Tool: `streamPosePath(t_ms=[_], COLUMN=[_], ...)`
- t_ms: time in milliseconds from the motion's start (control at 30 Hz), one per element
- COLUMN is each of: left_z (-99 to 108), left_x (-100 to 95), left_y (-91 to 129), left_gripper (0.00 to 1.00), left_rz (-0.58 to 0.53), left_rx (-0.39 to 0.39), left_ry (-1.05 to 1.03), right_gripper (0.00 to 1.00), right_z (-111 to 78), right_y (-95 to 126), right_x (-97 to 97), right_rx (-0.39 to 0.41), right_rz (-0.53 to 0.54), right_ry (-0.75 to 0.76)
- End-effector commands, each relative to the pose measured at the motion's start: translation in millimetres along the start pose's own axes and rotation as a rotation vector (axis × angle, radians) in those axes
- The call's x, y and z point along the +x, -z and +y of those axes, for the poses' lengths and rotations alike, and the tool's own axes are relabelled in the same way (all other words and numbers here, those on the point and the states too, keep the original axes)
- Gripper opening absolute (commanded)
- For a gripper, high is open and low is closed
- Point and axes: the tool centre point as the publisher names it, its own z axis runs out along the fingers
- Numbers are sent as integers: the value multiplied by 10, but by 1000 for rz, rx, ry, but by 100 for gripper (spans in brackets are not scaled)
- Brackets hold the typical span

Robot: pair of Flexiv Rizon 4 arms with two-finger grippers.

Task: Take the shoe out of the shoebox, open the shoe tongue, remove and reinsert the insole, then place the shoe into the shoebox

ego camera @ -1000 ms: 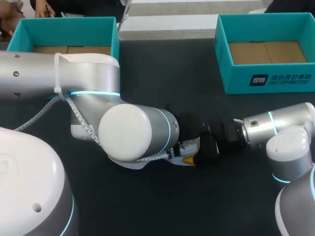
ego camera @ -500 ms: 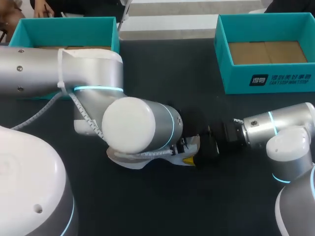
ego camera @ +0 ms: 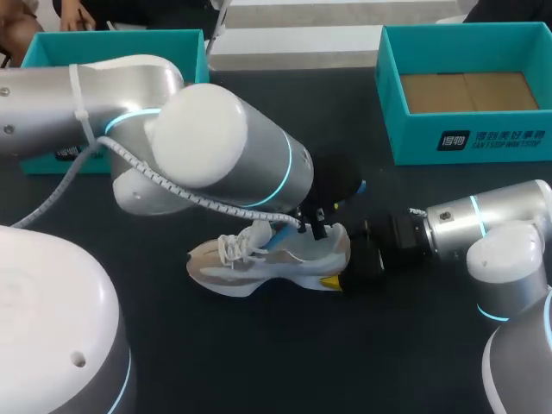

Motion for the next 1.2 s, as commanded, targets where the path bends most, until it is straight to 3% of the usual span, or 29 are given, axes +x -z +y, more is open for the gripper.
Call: streamPosePath(t_ms=[33, 233, 533, 800, 1100, 1200], left_z=[-6, -221, -454, -608, -593, -586], left_x=[-36, -66, -133, -236, -472, -518], left_y=[39, 115, 463, 786, 1168, 1248], left_gripper=[0, 0, 0, 0, 0, 0], left_rz=[55, 157, 368, 420, 624, 693], left_rx=[46, 98, 209, 377, 636, 665], left_ry=[22, 93, 109, 140, 230, 224], right_gripper=[0, 0, 0, 0, 0, 0], right_z=[-49, -49, -49, -49, -49, -49], right_y=[-80, -80, -80, -80, -80, -80], right_x=[-10, -10, -10, -10, -10, -10], right_rx=[5, 5, 5, 5, 5, 5], right_rz=[-1, -1, -1, -1, -1, -1], right_ry=[-1, -1, -1, -1, -1, -1])
